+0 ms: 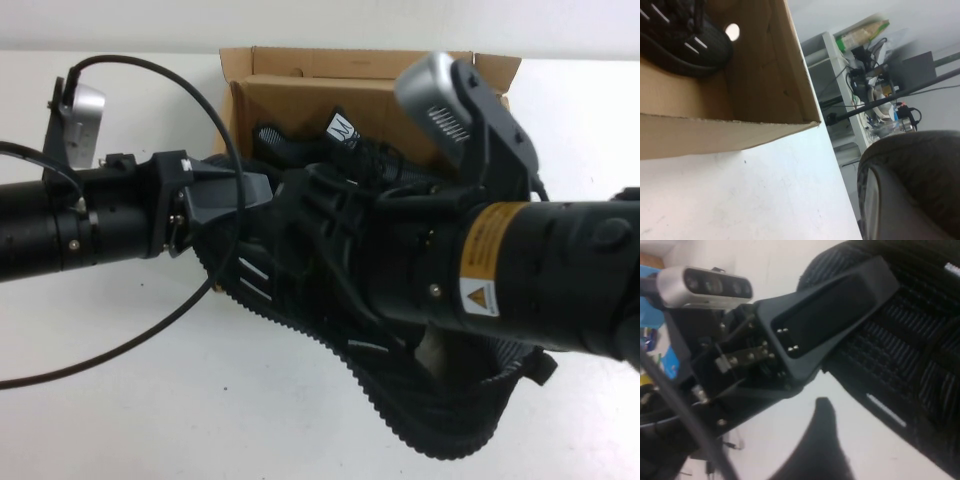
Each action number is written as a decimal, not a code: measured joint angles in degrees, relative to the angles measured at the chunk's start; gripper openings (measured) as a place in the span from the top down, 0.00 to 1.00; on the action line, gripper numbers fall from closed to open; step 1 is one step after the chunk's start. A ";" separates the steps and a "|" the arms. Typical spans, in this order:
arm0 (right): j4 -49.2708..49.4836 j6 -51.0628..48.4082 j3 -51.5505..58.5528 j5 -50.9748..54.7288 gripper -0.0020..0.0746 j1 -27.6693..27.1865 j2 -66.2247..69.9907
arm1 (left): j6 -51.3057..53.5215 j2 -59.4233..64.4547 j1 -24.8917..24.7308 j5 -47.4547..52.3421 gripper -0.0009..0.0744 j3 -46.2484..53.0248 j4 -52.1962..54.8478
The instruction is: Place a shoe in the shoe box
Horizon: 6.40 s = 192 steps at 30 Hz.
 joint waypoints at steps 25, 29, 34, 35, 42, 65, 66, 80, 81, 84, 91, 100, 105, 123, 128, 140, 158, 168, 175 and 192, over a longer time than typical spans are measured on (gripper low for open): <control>-0.48 0.00 0.54 -4.47 0.96 -0.97 0.91 | 0.22 0.04 0.88 3.02 0.10 -0.32 -1.80; -0.48 -0.91 0.54 -2.17 0.97 -0.97 0.12 | 1.12 0.04 1.01 2.49 0.10 -0.32 -1.80; -2.10 -1.29 0.54 0.53 0.97 -0.86 -2.64 | 3.07 0.04 4.27 1.77 0.10 -0.32 -1.95; -2.99 -1.29 0.54 0.67 0.97 -0.86 -3.53 | 3.33 0.04 5.27 1.59 0.10 -0.32 -1.94; -9.62 -1.29 0.54 2.31 0.97 -0.86 -9.20 | 4.06 -0.08 10.72 1.44 0.10 -0.32 -2.29; -2.93 -24.17 0.54 2.95 0.97 -18.03 -11.89 | 3.56 -11.11 19.18 3.10 0.99 -4.29 19.09; 0.41 -28.21 0.54 1.76 0.97 -19.73 -11.57 | 3.04 -13.01 19.18 1.37 0.99 -4.29 20.93; 64.39 -94.62 -8.31 12.69 0.97 -38.08 9.21 | -12.86 -38.27 19.18 -3.00 0.99 -4.29 47.14; 66.94 -97.10 -10.36 14.86 0.97 -39.16 11.61 | -13.53 -39.46 19.18 -2.90 0.99 -4.29 47.65; 70.62 -102.67 -16.39 21.67 0.97 -41.78 18.35 | -15.10 -42.99 19.18 -2.81 0.99 -4.29 48.35; 71.44 -108.42 -28.58 30.15 0.97 -44.45 32.06 | -17.84 -48.91 19.18 -3.45 0.99 -4.29 49.65; 74.49 -109.01 -32.62 32.85 0.97 -44.45 41.25 | -20.48 -49.13 19.18 -3.91 0.99 -4.29 52.89; 74.76 -109.01 -32.62 33.92 0.97 -44.45 43.86 | -20.86 -49.13 19.18 -4.17 0.99 -4.29 53.26; 73.13 -109.60 -32.76 34.74 0.75 -40.38 45.62 | -20.98 -49.13 19.18 -4.86 0.99 -4.29 53.73; 70.47 -102.51 -32.80 31.66 0.70 -38.47 45.62 | -20.98 -49.13 19.18 -4.86 0.99 -4.29 53.73; 63.65 -96.11 -32.89 29.58 0.39 -38.23 45.62 | -20.98 -49.13 19.18 -4.86 0.99 -4.29 53.73; 57.50 -96.03 -33.11 29.17 0.29 -38.19 38.31 | -20.98 -49.13 18.09 -4.52 0.99 -4.29 54.29; 52.52 -95.81 -33.11 28.35 0.30 -38.19 34.39 | -20.98 -49.13 16.81 -4.29 0.99 -4.29 55.87; 44.94 -95.91 -33.20 25.14 0.43 -38.19 27.00 | -20.98 -49.13 16.81 -4.29 0.99 -4.29 56.01; 31.11 -96.01 -30.57 22.67 0.99 -38.19 0.09 | -16.84 -49.13 12.57 -7.12 0.99 -4.29 57.31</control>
